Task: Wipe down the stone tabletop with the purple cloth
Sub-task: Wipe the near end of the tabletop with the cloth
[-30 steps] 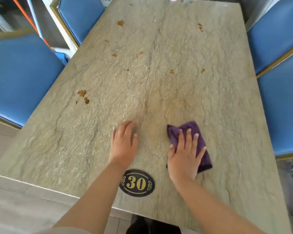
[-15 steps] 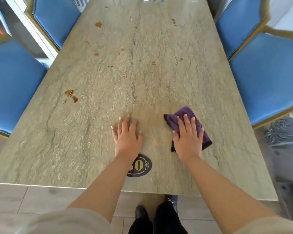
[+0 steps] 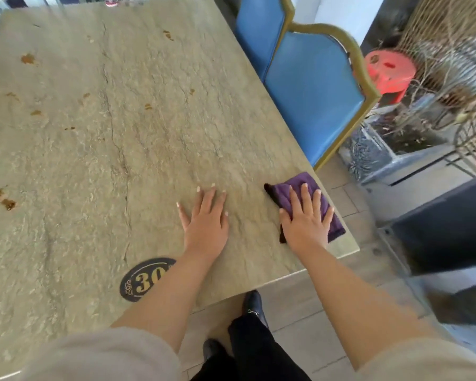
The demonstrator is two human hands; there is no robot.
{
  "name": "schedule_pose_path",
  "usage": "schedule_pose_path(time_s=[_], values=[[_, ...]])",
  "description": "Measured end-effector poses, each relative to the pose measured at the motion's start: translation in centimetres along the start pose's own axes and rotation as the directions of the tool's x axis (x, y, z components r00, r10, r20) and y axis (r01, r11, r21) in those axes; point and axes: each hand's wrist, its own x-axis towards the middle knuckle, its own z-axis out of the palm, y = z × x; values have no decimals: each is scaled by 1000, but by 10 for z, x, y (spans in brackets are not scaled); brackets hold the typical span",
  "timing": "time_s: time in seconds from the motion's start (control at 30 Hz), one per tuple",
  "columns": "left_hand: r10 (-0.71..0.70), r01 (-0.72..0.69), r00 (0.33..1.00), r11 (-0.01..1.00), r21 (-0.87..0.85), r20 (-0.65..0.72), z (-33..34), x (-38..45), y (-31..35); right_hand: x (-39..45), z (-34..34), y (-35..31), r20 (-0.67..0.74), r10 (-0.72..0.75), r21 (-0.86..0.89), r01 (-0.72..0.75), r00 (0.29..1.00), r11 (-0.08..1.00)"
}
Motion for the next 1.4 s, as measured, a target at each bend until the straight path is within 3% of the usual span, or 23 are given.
schedule_pose_path(time_s=[0.07, 0.13, 0.2, 0.27, 0.3, 0.37, 0.47, 0.53, 0.57, 0.63, 0.67, 0.73, 0.8, 0.83, 0.9, 1.0, 1.1, 1.17, 1.23, 1.3, 1.33, 1.37, 1.4], values=[[-10, 10, 1000, 1000, 22, -2, 3, -1, 5, -19, 6, -16, 10, 4, -8, -4, 1000, 1000], [-25, 26, 999, 999, 38, -23, 4, -1, 7, -49, 17, -18, -30, -234, -72, 232, 972, 970], [-37, 39, 998, 998, 51, -44, 4, -1, 8, -66, 21, 1, 23, -518, -128, 516, 855, 847], [-52, 55, 997, 997, 45, -63, 2, 1, 9, -53, 13, 24, 105, -668, -109, 676, 737, 729], [-60, 63, 996, 997, 36, -73, 1, 2, 9, -42, 7, 32, 125, -670, -96, 681, 731, 726], [-77, 80, 992, 996, 30, -97, 0, 5, 9, -15, 2, 35, 84, -563, -127, 569, 822, 812], [-111, 115, 986, 993, 22, -123, -2, 13, 7, 26, -2, 2, 22, -183, -99, 184, 983, 978], [-146, 146, 978, 989, -11, -149, -4, 24, 6, 45, -1, -40, 66, 43, -34, -41, 997, 999], [-167, 165, 973, 986, -26, -159, -6, 32, 5, 50, 0, -61, 97, 60, -22, -59, 993, 998], [-230, 225, 958, 973, -51, -171, -11, 50, 1, 57, 8, -86, 110, -152, -64, 160, 982, 985], [-271, 264, 945, 963, -61, -182, -15, 60, -3, 60, 12, -89, 95, -350, -91, 358, 932, 929], [-354, 348, 914, 935, -66, -199, -22, 80, -14, 81, 13, -78, 101, -715, -127, 722, 692, 680], [-428, 429, 886, 903, -35, -177, -26, 96, -28, 120, 7, -64, 138, -871, -131, 880, 471, 456], [-458, 462, 875, 887, -8, -158, -27, 101, -34, 142, 4, -61, 151, -874, -138, 885, 462, 444], [-493, 502, 861, 863, 55, -124, -25, 107, -42, 179, -4, -65, 85, -779, -153, 781, 621, 606], [-499, 518, 851, 850, 97, -164, -19, 109, -41, 213, -5, -105, 39, -436, -121, 437, 899, 891], [-501, 525, 839, 848, 74, -213, -17, 109, -40, 212, 0, -168, 92, -274, -118, 283, 957, 952], [-519, 544, 818, 838, 40, -247, -17, 109, -40, 201, 10, -195, 141, -496, -136, 513, 857, 848], [-549, 572, 796, 820, 19, -255, -18, 108, -39, 199, 17, -202, 172, -816, -106, 834, 552, 541], [-559, 584, 790, 811, 32, -250, -18, 109, -39, 222, 16, -201, 185, -959, -73, 976, 217, 207], [-559, 584, 793, 811, 41, -244, -18, 109, -39, 239, 13, -202, 191, -972, -58, 990, 136, 127], [-558, 583, 795, 811, 44, -238, -18, 110, -39, 255, 12, -207, 190, -972, -61, 990, 138, 129], [-560, 583, 795, 811, 40, -234, -18, 110, -40, 270, 12, -215, 183, -959, -72, 976, 217, 207]])
